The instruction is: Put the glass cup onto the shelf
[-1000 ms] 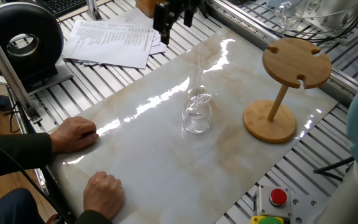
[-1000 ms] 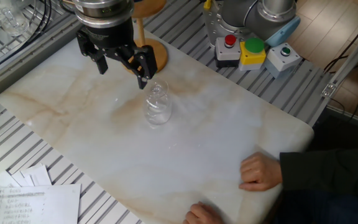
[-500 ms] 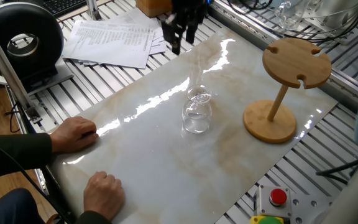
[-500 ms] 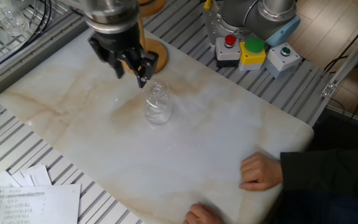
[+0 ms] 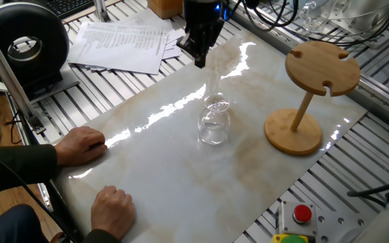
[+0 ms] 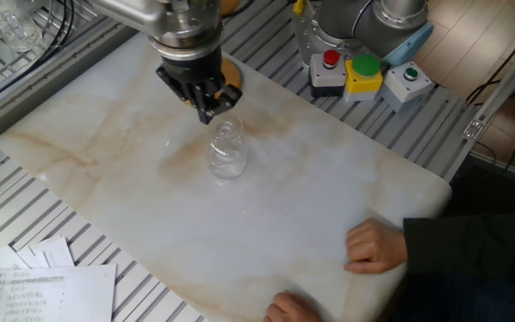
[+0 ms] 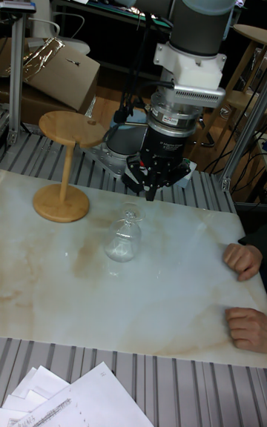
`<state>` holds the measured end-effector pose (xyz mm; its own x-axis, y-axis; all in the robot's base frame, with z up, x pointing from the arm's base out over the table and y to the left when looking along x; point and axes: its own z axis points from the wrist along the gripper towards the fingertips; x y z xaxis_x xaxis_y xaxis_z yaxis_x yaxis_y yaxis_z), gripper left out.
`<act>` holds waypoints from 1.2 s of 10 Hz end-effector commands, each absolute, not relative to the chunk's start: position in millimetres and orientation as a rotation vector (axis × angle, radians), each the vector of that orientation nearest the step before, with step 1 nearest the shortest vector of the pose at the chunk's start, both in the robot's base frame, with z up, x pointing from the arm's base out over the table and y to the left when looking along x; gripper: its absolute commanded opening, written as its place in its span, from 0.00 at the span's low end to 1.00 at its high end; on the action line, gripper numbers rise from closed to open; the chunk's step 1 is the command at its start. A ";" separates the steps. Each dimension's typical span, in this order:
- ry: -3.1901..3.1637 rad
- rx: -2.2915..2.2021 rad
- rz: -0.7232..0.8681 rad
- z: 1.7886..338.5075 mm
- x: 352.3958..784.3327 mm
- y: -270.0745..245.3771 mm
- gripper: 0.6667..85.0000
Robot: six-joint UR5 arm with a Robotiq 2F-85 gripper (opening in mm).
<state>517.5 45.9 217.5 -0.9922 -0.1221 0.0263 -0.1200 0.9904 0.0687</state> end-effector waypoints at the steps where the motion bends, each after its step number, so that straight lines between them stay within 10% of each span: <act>1: -3.118 0.197 -0.214 213.4 509.8 61.9 0.00; 2: -3.107 0.323 -0.112 208.3 505.0 40.9 0.23; 3: -3.070 0.522 -0.032 203.2 499.3 20.1 0.74; 5: -3.073 0.557 -0.066 200.6 499.4 23.0 1.00; 12: -3.066 0.514 -0.127 202.7 494.4 33.1 0.99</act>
